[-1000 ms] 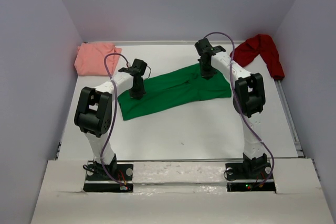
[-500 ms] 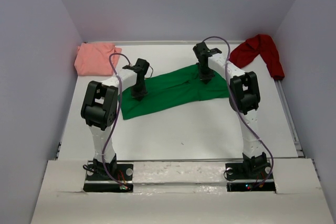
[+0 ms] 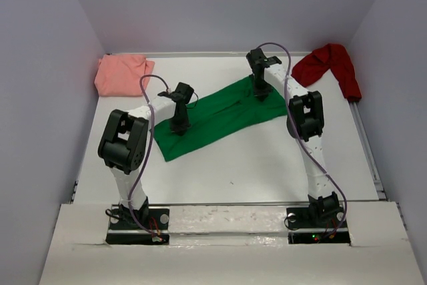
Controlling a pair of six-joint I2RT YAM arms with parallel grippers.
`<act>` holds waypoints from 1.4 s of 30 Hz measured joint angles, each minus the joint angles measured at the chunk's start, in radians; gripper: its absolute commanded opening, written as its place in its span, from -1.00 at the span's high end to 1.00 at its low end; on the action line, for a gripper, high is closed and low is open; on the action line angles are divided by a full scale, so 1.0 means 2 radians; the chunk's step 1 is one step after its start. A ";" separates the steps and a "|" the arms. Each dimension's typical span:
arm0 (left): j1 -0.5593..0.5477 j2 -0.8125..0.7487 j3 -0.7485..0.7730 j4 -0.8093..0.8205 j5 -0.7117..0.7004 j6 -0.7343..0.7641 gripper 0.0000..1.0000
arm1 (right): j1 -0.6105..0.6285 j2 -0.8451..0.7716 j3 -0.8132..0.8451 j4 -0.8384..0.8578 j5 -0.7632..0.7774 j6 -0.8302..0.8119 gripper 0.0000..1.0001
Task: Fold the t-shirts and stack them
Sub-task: Fold the tshirt
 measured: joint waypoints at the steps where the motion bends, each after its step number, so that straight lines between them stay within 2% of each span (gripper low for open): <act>1: -0.007 -0.005 -0.006 -0.002 0.002 -0.004 1.00 | -0.001 0.004 0.008 -0.001 -0.001 -0.005 1.00; 9: -0.102 -0.030 -0.037 -0.024 0.021 -0.046 1.00 | -0.003 0.035 0.063 -0.006 -0.012 -0.033 1.00; 17: -0.188 -0.027 -0.036 -0.030 0.067 -0.090 1.00 | -0.012 0.072 0.134 -0.008 -0.053 -0.065 1.00; 21: -0.223 -0.010 -0.014 -0.031 0.091 -0.101 1.00 | -0.021 0.095 0.176 -0.012 -0.091 -0.077 1.00; 26: -0.269 0.037 0.043 -0.034 0.122 -0.104 1.00 | -0.038 0.103 0.190 -0.011 -0.142 -0.093 1.00; 31: -0.295 0.076 0.097 -0.036 0.145 -0.101 1.00 | -0.043 0.105 0.193 -0.005 -0.178 -0.117 1.00; 42: -0.304 0.118 0.162 -0.052 0.165 -0.074 1.00 | -0.043 0.105 0.196 0.054 -0.229 -0.165 1.00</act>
